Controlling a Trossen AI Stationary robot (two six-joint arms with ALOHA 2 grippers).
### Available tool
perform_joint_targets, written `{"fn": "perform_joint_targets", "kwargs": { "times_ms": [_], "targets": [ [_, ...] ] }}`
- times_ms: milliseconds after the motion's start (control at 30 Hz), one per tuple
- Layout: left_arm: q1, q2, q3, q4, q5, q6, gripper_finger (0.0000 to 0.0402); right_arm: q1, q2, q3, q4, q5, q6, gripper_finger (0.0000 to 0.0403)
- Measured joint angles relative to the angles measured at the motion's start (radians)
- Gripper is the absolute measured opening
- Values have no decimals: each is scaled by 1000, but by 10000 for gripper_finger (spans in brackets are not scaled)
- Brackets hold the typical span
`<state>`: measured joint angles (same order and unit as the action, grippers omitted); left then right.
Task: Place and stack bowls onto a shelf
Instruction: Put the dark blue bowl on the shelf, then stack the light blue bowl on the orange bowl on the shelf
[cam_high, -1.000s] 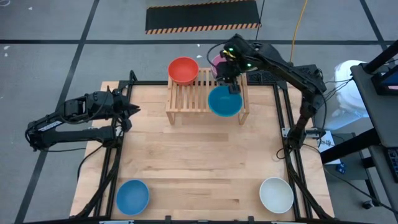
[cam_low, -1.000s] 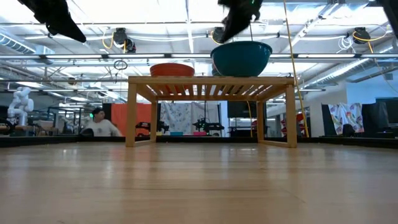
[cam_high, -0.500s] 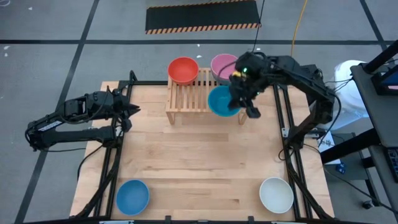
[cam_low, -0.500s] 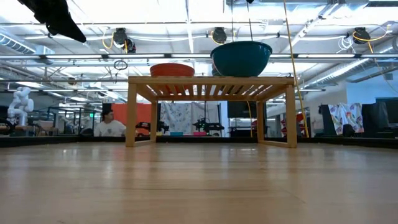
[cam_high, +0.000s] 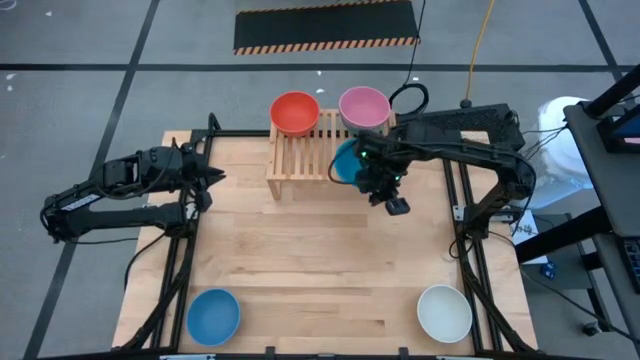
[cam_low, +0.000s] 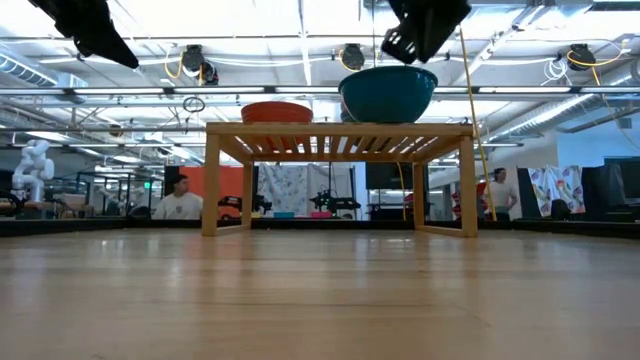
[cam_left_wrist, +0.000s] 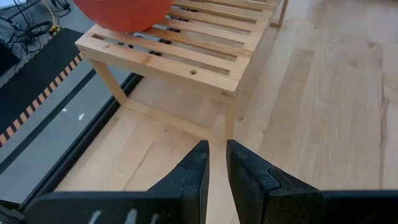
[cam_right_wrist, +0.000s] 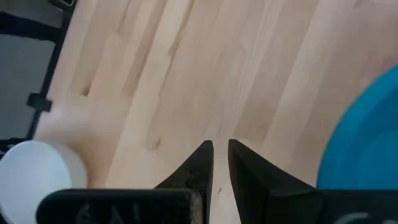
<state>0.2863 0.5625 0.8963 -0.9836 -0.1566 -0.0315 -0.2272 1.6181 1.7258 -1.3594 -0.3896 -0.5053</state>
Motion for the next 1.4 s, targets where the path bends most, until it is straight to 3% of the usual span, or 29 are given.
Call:
{"fn": "perform_joint_targets", "kwargs": {
  "times_ms": [267,500,700,867,1067,1233,1400],
  "targets": [
    [0,0,0,0,0,0,62,0,-4,-53,142,2,25,16],
    [0,0,0,-1,1,2,62,0,-5,-54,159,132,23,13],
    [0,0,0,-10,1,2,62,2,-10,-54,167,123,30,13],
    [0,0,3,-21,1,5,62,15,-63,-55,193,33,61,13],
    [0,7,102,-125,108,-72,62,28,-204,-55,321,35,152,13],
    [0,26,229,-284,148,-77,62,33,-311,-55,406,173,182,13],
    [0,56,345,-417,215,-77,39,33,-383,-55,478,234,187,13]
  ]
}}
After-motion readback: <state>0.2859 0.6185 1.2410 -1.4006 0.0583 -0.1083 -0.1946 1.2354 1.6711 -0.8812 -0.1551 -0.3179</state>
